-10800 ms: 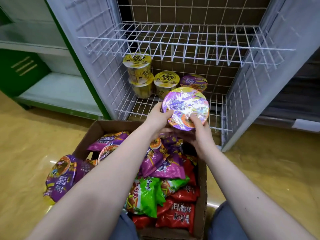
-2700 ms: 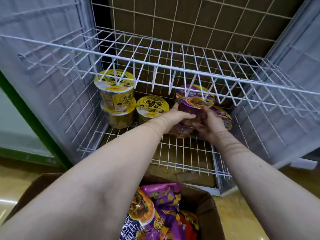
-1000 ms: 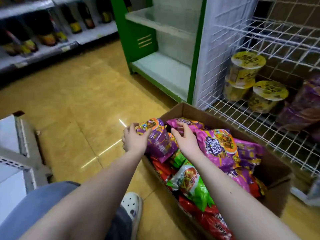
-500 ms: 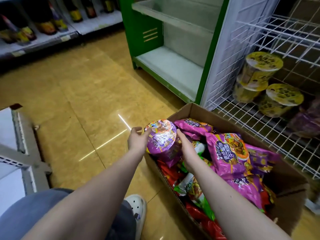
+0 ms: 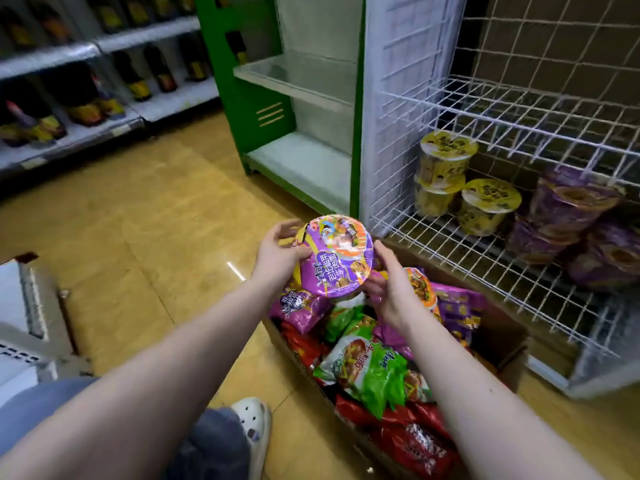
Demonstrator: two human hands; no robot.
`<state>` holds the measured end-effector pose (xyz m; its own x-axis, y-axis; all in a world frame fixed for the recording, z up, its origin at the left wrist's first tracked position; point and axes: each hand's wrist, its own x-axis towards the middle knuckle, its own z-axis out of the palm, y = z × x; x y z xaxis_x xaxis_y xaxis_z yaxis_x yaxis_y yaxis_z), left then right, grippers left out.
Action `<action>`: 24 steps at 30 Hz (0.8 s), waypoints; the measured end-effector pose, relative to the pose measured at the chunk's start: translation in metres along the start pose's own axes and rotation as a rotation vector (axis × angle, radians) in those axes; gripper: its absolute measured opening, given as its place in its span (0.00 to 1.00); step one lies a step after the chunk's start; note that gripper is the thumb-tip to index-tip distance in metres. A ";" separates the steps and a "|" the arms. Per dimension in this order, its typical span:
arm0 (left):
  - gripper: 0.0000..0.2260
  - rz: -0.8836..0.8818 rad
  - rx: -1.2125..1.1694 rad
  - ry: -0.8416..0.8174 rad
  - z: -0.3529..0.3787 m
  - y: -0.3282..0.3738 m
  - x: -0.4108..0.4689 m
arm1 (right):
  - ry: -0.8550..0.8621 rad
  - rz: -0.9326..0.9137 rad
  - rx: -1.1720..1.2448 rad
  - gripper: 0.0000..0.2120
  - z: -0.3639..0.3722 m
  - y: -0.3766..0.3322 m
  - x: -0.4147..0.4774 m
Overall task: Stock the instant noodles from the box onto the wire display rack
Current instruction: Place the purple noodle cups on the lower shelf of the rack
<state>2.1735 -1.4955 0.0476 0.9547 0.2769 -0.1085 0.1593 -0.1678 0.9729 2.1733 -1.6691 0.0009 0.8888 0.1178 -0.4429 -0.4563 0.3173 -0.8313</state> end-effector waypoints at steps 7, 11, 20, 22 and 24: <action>0.25 0.111 -0.152 -0.201 0.064 0.054 -0.031 | -0.044 0.022 0.206 0.24 -0.053 -0.019 -0.049; 0.28 0.163 -0.116 -0.364 0.093 0.081 -0.053 | -0.065 -0.017 0.333 0.26 -0.078 -0.029 -0.068; 0.20 0.304 -0.114 -0.417 0.122 0.118 -0.072 | -0.002 -0.101 0.382 0.21 -0.101 -0.049 -0.098; 0.20 0.291 -0.114 -0.390 0.124 0.117 -0.071 | 0.018 -0.100 0.456 0.26 -0.102 -0.050 -0.096; 0.21 0.234 -0.087 -0.422 0.125 0.111 -0.074 | 0.045 -0.127 0.517 0.29 -0.104 -0.049 -0.094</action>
<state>2.1524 -1.6531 0.1382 0.9837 -0.1698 0.0596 -0.0766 -0.0951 0.9925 2.1082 -1.7939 0.0484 0.9279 0.0114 -0.3727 -0.2545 0.7498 -0.6107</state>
